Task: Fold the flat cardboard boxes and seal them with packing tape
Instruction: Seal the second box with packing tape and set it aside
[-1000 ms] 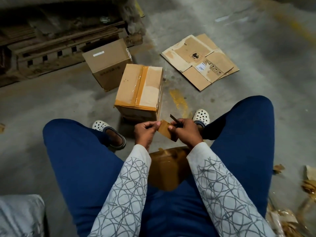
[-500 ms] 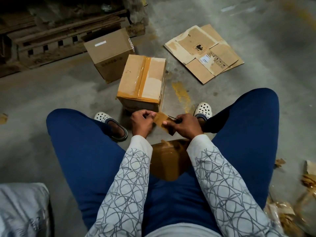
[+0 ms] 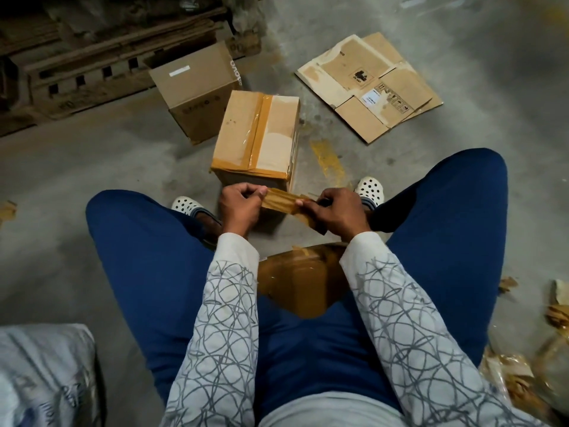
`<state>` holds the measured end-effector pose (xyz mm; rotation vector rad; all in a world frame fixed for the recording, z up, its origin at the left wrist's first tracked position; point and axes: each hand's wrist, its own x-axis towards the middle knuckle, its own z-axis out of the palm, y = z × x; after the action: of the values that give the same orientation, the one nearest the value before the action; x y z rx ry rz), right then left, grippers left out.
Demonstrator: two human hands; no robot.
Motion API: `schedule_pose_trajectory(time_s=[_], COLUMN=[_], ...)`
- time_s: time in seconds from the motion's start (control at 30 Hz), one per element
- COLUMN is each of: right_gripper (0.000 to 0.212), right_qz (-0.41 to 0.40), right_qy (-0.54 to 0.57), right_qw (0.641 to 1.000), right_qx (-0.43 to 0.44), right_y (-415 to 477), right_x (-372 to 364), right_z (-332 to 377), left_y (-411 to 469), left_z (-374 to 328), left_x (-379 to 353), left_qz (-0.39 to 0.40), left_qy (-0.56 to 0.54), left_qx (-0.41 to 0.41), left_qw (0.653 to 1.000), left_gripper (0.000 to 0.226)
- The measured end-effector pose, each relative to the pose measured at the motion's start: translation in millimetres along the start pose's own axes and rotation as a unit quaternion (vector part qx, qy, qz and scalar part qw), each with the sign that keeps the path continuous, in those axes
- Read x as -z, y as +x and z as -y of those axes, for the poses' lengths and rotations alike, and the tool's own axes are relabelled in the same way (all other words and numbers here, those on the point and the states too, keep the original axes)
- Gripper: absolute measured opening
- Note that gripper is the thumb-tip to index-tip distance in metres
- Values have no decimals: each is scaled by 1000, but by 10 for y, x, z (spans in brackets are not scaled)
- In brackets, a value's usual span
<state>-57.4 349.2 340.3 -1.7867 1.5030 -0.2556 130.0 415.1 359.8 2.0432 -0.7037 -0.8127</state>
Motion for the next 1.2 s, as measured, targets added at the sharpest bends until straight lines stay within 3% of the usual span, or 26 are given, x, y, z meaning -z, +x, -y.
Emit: schedule_pose_trajectory(time_s=[0.17,0.4,0.47,0.53,0.67,0.77,0.87,0.93,1.07,1.2], right_gripper=[59,47,36,37,38,48,34,29,34,45], right_qz=[40,60,107,170,245,212,205,211,205,99], right_qy=[253,359,323,263,101,-13,-51,-96,-198,-209], right_qw=[966,929,938,946,954,959,960,953,930,936], right_qx=[46,64,69,85,141,189,184,193,231,265], right_y=[-59,25,166,345,954,1519,2151,2601,3477,4167], right_x=[91,156,242,345,535,531,438,370,284,127], right_z=[114,352,474,655,1062,1149,1021,996,1115,873], left_y=[77,382,554,780,1418,1952,2478,2909,3750,4420], left_z=[-165,-480,-543,-579,-634,-652,-597,-569,-655,-618], left_x=[353,724,720,683,632,516,258,62,-227,-506], left_qz=[81,250,260,213,158,135,117,118,189,190], left_qy=[-108,-164,-135,-101,-72,-61,-27,-12,-42,-86], left_qx=[6,118,104,78,54,40,47,65,128,154], left_qw=[991,947,950,969,983,988,992,991,973,966], left_gripper=[6,75,79,69,23,21,4,13,16,19])
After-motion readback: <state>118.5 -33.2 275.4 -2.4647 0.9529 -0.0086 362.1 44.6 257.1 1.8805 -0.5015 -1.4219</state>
